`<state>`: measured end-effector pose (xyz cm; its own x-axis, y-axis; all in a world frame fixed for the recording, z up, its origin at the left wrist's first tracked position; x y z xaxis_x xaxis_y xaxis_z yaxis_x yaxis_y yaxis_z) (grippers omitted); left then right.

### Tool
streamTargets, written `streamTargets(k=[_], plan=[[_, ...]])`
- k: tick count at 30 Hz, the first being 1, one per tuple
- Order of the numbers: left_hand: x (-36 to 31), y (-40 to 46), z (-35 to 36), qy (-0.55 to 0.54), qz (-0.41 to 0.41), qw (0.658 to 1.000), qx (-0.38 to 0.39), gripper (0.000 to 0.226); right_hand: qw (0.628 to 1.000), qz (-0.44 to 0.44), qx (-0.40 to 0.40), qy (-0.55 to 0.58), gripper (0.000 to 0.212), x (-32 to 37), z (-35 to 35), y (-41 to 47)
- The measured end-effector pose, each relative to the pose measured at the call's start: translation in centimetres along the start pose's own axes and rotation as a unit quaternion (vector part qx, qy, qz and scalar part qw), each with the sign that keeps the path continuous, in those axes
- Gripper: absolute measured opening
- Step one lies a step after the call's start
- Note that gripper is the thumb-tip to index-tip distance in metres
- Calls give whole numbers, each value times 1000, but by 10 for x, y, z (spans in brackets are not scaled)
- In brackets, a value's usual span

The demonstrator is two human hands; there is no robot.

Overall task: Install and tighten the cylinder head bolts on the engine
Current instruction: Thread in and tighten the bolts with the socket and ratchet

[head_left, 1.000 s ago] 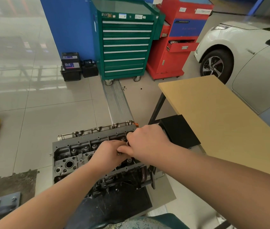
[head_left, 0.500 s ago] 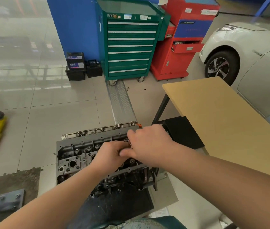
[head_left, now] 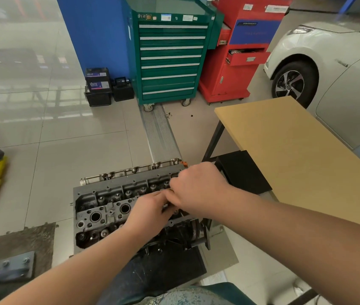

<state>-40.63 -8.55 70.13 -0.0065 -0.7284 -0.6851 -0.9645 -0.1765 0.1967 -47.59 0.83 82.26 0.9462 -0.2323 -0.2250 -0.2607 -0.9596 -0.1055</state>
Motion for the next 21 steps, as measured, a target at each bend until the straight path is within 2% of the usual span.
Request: streamTargets(k=[2,5,7,8,10,12,13,15,18,21], plan=[[1,4,0,6,-3,1000,6,14,998,-44,-1,48,29,-1,0,-2],[9,14,-3,15,14,997,75,19,990,-91,55,94,35,-6,9,-2],[11,19,-5,-1,28,993,117,21,995,-65,27,66,18,-9,13,0],[10,19,-6,-17,29,992,125,21,999,-39,0,36,18,-11,13,2],[9,17,-6,-37,24,993,108,23,1000,17,-19,-10,43,-12,18,4],[10,14,-3,-24,7,998,64,25,997,66,-25,-13,53,-13,21,6],[11,13,-1,-14,1,999,48,24,997,69,-32,-15,52,-14,20,7],[15,16,1,9,-3,999,49,14,999,21,-28,39,41,-13,18,8],[20,24,1,25,15,991,133,13,992,-75,31,97,30,-14,9,4],[19,30,-5,-4,31,984,174,16,999,-31,21,34,18,-14,8,3]])
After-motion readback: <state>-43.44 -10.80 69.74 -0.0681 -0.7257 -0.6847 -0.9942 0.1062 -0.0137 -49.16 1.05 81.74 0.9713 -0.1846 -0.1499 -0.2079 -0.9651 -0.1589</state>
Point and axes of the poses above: each hand's wrist, its own y-axis towards the middle knuckle, its own z-axis out of the palm, x = y × z, the point moved 4 cm from there along y, towards the middle knuckle, and after that the axes turned 1 degree about -x, right-handed, at the moved point
